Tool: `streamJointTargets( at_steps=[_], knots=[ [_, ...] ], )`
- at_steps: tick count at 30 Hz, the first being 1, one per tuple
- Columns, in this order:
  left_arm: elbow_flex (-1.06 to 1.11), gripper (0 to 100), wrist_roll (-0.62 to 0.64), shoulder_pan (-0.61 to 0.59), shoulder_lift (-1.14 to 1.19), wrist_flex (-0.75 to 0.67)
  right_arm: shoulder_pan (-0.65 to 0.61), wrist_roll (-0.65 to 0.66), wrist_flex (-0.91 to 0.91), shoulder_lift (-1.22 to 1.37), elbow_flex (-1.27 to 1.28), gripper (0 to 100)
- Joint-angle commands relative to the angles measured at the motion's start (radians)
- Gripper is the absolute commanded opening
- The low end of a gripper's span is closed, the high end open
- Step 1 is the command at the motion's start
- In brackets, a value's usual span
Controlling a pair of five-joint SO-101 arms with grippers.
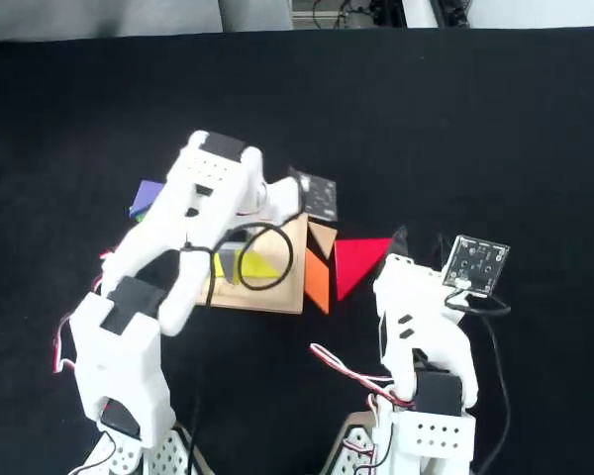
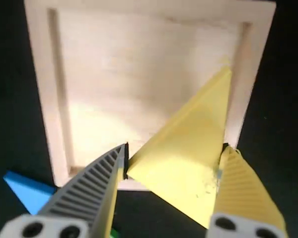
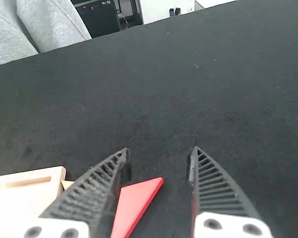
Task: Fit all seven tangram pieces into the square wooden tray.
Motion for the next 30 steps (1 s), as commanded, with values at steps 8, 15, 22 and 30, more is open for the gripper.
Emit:
streamJointTargets(
  at_steps=[8,15,22,30],
  knots=[
    [0.062,21,0.002,0.101,-0.009,-0.133,0.015,-0.008,-0.046,-0.085,-0.004,19.4],
    [0.071,21,0.040,0.111,-0.009,-0.132,0.015,-0.008,-0.048,-0.085,-0.004,19.4],
    [0.073,21,0.041,0.105,-0.009,-0.124,0.015,-0.008,-0.048,-0.085,-0.004,19.4],
    [0.073,21,0.069,0.111,-0.009,-0.124,0.015,-0.008,-0.049,-0.085,-0.004,19.4]
  ],
)
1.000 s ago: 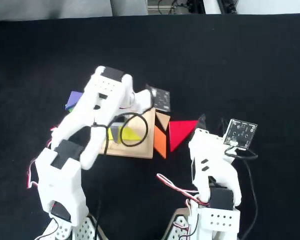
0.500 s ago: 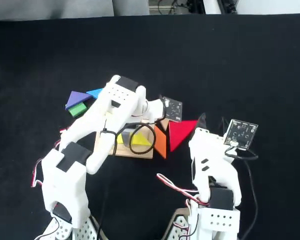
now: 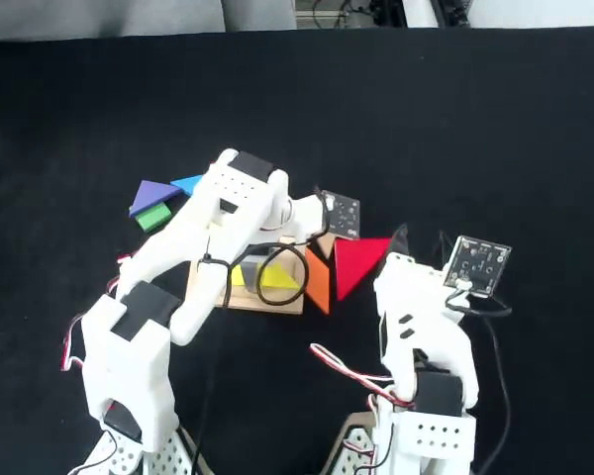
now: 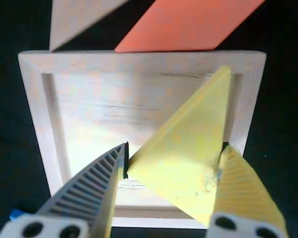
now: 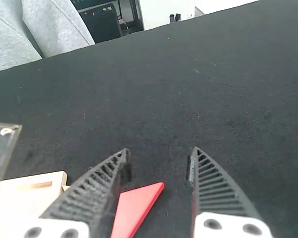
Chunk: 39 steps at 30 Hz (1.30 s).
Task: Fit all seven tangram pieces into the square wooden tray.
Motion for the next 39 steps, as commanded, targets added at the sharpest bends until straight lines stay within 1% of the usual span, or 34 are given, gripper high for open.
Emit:
streamJointTargets(
  at_steps=[1,8,10,13,21,23,28,31,32,35,39],
  knots=[
    [-0.010,21,0.017,0.008,-0.009,0.000,0.015,-0.008,-0.031,-0.085,-0.004,19.4],
    [-0.013,22,0.011,0.010,-0.009,0.048,0.015,-0.008,-0.032,-0.085,-0.004,19.4],
    [-0.015,25,0.011,0.004,-0.009,0.048,0.015,-0.008,-0.032,-0.085,-0.004,19.4],
    [-0.012,33,0.011,-0.001,-0.009,0.043,0.015,-0.008,-0.032,-0.085,-0.004,19.4],
    [-0.021,34,0.008,-0.001,-0.009,0.037,0.015,-0.008,-0.032,-0.085,-0.004,19.4],
    [-0.015,34,0.008,-0.004,-0.009,0.008,0.015,-0.006,-0.032,-0.085,-0.004,19.4],
    [-0.051,34,0.028,-0.068,-0.020,-0.068,0.014,-0.006,-0.032,-0.085,-0.004,19.4],
    [-0.068,34,0.137,-0.077,-0.008,-0.097,0.014,-0.006,-0.032,-0.085,-0.004,19.4],
    [-0.054,34,0.153,-0.070,-0.006,-0.103,0.014,-0.006,-0.034,-0.085,-0.004,19.4],
    [0.010,34,0.153,-0.054,-0.008,-0.127,0.012,-0.006,-0.034,-0.085,-0.004,19.4],
    [0.038,34,0.153,-0.054,0.003,-0.167,0.012,-0.006,-0.034,-0.085,-0.004,19.4]
  ],
)
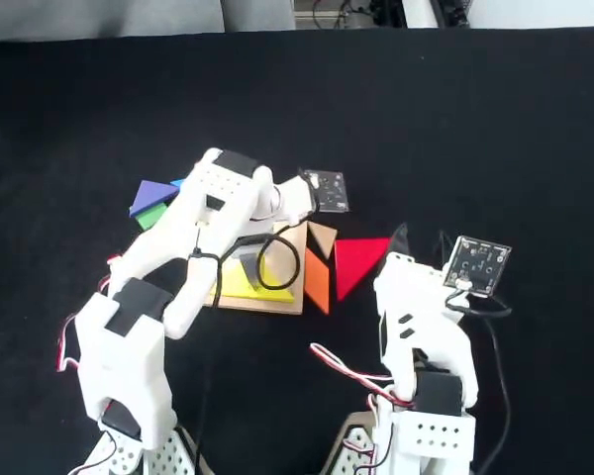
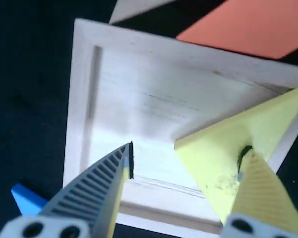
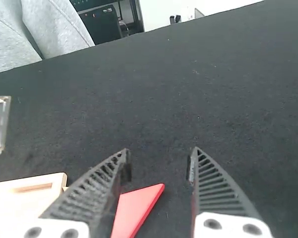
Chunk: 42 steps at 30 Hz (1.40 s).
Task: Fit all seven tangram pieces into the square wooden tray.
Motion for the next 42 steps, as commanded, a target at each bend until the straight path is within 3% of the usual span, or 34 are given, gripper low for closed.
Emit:
streamJointTargets(
  at_steps=[1,24,31,42],
  knots=[
    [0.016,34,0.011,0.004,-0.002,-0.046,0.012,-0.006,-0.026,-0.085,-0.004,19.4],
    [0.038,34,-0.041,-0.036,-0.012,-0.048,0.011,-0.006,-0.026,-0.085,-0.004,19.4],
    [0.012,34,-0.040,-0.022,-0.025,0.023,0.011,-0.006,-0.026,-0.085,-0.004,19.4],
    [0.015,34,-0.038,0.030,-0.025,0.021,0.011,-0.006,-0.026,-0.085,-0.004,19.4]
  ],
)
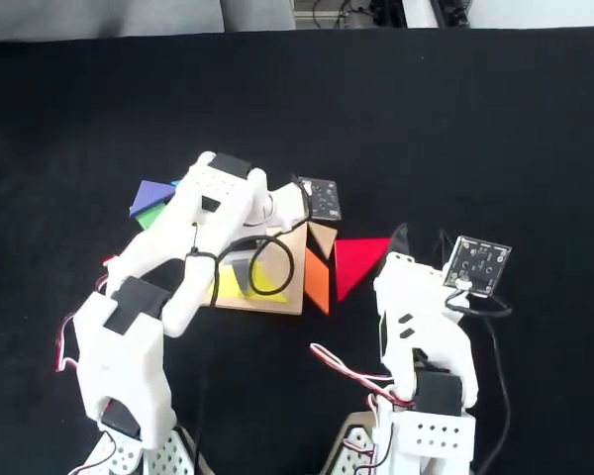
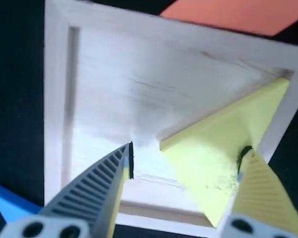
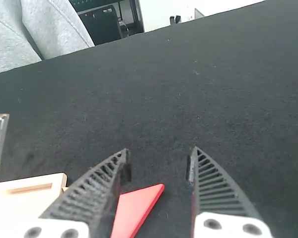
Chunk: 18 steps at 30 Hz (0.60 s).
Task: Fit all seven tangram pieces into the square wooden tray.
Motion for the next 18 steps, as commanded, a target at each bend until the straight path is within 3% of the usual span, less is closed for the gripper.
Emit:
streamJointTargets(
  at_steps=[1,6,13,18],
  knots=[
    [-0.022,34,-0.002,0.051,-0.029,0.005,0.011,-0.006,-0.026,-0.085,-0.004,19.4],
    [-0.042,34,-0.002,0.054,-0.046,0.011,0.011,-0.006,-0.026,-0.085,-0.004,19.4],
    [-0.124,34,0.044,-0.079,-0.155,0.034,0.011,-0.005,-0.026,-0.085,-0.004,19.4],
    [-0.064,34,0.080,-0.165,-0.141,-0.204,0.011,-0.005,-0.026,-0.085,-0.004,19.4]
  ],
)
